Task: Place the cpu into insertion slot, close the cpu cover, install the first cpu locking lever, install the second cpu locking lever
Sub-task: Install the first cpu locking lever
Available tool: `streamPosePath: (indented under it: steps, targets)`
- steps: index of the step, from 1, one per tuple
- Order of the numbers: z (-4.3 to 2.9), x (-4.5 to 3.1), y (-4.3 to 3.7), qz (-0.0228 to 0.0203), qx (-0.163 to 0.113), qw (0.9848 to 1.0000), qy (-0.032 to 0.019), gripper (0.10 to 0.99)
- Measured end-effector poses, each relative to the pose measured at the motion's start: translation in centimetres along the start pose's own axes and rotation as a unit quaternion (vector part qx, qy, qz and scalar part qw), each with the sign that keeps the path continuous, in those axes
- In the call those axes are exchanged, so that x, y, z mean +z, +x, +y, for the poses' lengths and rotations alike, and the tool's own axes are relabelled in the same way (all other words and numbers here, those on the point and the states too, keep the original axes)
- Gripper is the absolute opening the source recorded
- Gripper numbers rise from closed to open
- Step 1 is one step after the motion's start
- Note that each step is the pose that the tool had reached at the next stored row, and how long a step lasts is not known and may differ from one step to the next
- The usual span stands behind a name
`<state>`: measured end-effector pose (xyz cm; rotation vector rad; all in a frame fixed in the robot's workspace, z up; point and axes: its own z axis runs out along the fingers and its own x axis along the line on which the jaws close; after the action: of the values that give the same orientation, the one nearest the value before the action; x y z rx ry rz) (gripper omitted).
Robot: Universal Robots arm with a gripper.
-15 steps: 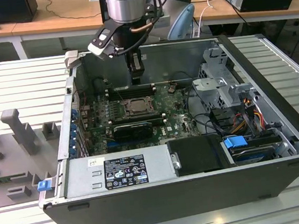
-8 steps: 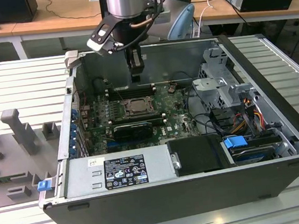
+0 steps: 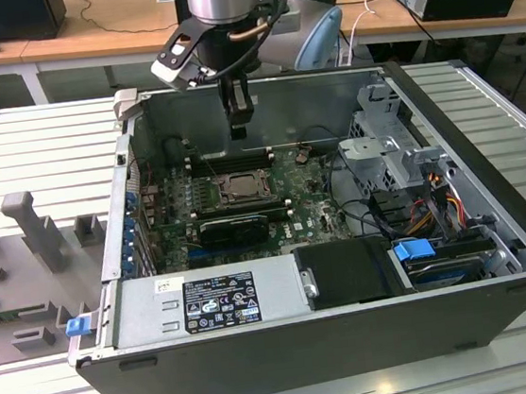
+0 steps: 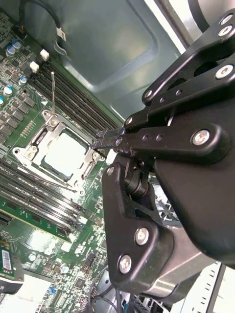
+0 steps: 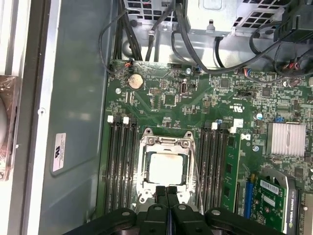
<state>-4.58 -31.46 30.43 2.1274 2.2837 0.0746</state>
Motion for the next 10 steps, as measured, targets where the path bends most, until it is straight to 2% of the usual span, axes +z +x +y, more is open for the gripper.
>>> streamPosePath:
  steps: [3, 4, 6, 8, 10]
  targets:
    - [0.0, 0.0, 0.0, 0.0005, -0.012, 0.9999, 0.0002, 0.106]
    - [0.0, 0.0, 0.0, 0.0014, -0.031, 0.9995, 0.0006, 0.106]
    - [0.0, 0.02, 0.0, 0.0031, -0.066, 0.9978, 0.0012, 0.106]
    - [0.0, 0.04, 0.0, 0.004, -0.085, 0.9964, 0.0016, 0.106]
    - [0.0, 0.11, 0.04, 0.0056, -0.116, 0.9932, 0.0021, 0.106]
